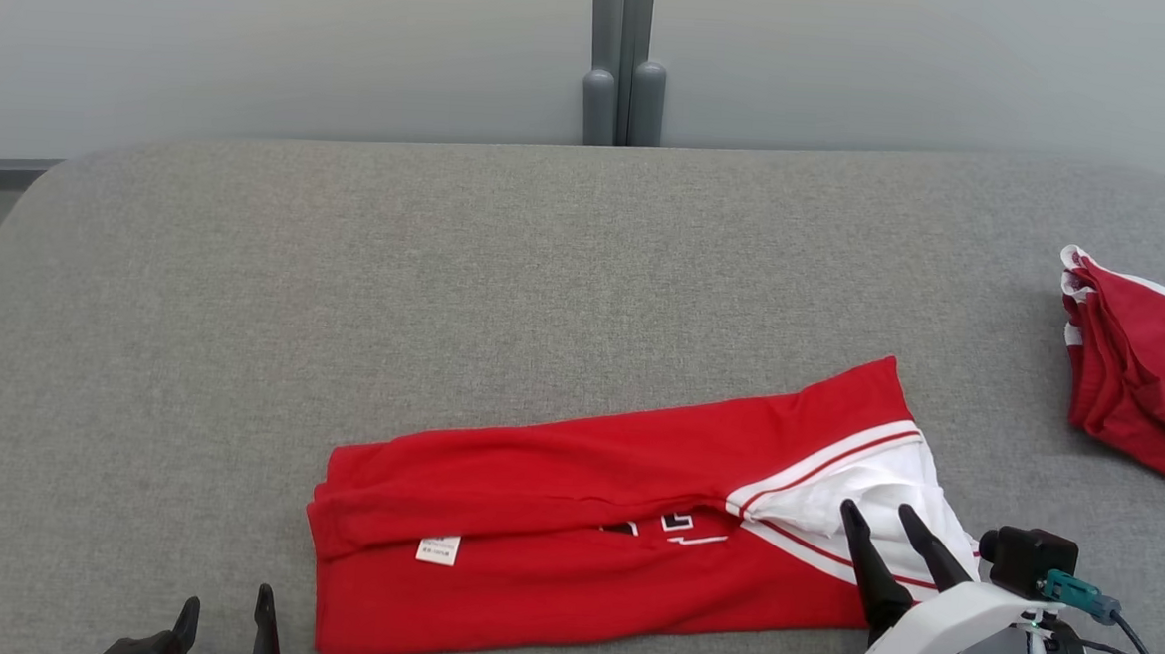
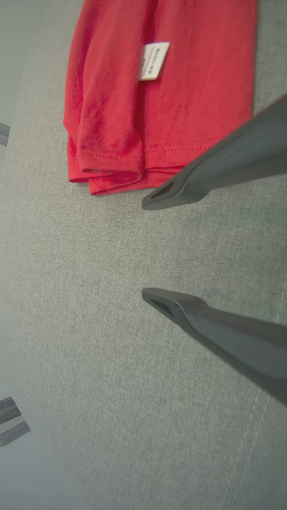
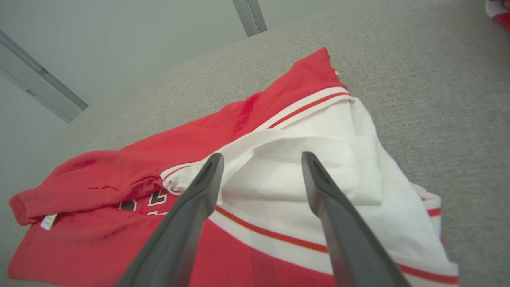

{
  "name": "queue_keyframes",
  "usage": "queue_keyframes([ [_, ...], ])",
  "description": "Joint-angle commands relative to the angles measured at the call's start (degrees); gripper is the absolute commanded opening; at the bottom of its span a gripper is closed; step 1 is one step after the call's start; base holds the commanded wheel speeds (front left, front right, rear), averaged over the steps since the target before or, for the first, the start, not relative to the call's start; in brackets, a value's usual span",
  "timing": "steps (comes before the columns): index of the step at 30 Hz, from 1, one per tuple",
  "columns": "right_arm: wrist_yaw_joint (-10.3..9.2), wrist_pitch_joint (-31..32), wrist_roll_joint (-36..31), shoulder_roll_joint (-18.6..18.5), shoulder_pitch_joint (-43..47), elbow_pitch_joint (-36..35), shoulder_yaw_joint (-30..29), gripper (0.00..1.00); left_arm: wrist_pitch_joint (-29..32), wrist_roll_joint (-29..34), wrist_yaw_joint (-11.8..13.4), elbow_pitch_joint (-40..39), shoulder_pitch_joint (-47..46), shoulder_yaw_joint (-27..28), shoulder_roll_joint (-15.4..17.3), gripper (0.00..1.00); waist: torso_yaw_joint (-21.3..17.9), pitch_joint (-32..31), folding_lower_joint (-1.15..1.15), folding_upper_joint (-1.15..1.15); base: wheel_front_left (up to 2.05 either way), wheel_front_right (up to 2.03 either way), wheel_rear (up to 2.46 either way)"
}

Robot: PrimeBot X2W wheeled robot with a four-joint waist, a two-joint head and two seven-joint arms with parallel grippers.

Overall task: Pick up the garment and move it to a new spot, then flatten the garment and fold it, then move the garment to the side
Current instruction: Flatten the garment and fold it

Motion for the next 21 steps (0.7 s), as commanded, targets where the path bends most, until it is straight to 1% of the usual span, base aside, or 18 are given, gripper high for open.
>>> queue_keyframes([
  [1,-0.04,-0.2,0.7,0.3,0.3,0.5,-0.4,1.0,0.0,-0.2,0.1,0.1,-0.1,-0.1,0.1,1.0,-0.2,0.4,0.0,0.0,0.0,0.0,0.0],
  [12,-0.04,-0.2,0.5,2.3,-3.2,3.7,-3.0,1.0,0.0,-1.2,0.3,0.3,-2.0,-2.2,0.1,1.0,0.5,2.4,0.0,0.0,0.0,0.0,0.0],
  [13,-0.04,-0.2,0.3,2.5,-3.4,4.2,-3.0,0.97,0.0,-1.4,0.4,0.4,-2.1,-2.4,0.1,1.0,0.6,2.5,0.0,0.0,0.0,0.0,0.0],
  [14,-0.04,-0.2,0.2,2.7,-3.6,4.5,-3.2,0.91,0.0,-1.7,0.5,0.4,-2.1,-2.6,0.1,1.0,0.7,2.6,0.0,0.0,0.0,0.0,0.0],
  [15,-0.04,-0.2,0.1,2.7,-3.8,4.8,-3.2,0.84,0.0,-1.8,0.6,0.5,-2.2,-2.7,0.1,1.0,0.8,2.7,0.0,0.0,0.0,0.0,0.0],
  [16,-0.04,-0.2,0.0,2.8,-3.9,5.1,-3.2,0.59,0.0,-2.0,0.7,0.5,-2.1,-2.9,0.1,1.0,0.9,2.7,0.0,0.0,0.0,0.0,0.0],
  [17,-0.04,-0.2,0.0,2.8,-4.0,5.2,-3.2,0.42,0.0,-2.1,0.7,0.5,-2.0,-3.0,0.1,1.0,1.0,2.8,0.0,0.0,0.0,0.0,0.0],
  [18,-0.04,-0.2,-0.1,2.8,-4.2,5.3,-3.3,0.31,0.0,-2.3,0.9,0.5,-1.9,-3.1,0.1,1.0,1.0,2.9,0.0,0.0,0.0,0.0,0.0],
  [19,-0.04,-0.2,-0.2,2.8,-4.4,5.3,-3.3,0.07,0.0,-2.4,0.9,0.4,-1.9,-3.1,0.1,1.0,1.0,3.0,0.0,0.0,0.0,0.0,0.0],
  [20,-0.04,-0.2,-0.3,2.8,-4.4,5.1,-3.5,0.0,0.0,-2.4,0.9,0.4,-1.8,-3.2,0.1,1.0,1.0,3.1,0.0,0.0,0.0,0.0,0.0],
  [21,-0.04,-0.2,-0.4,2.8,-4.3,4.9,-3.6,0.0,0.0,-2.5,0.9,0.4,-1.8,-3.1,0.1,1.0,0.9,3.1,0.0,0.0,0.0,0.0,0.0],
])
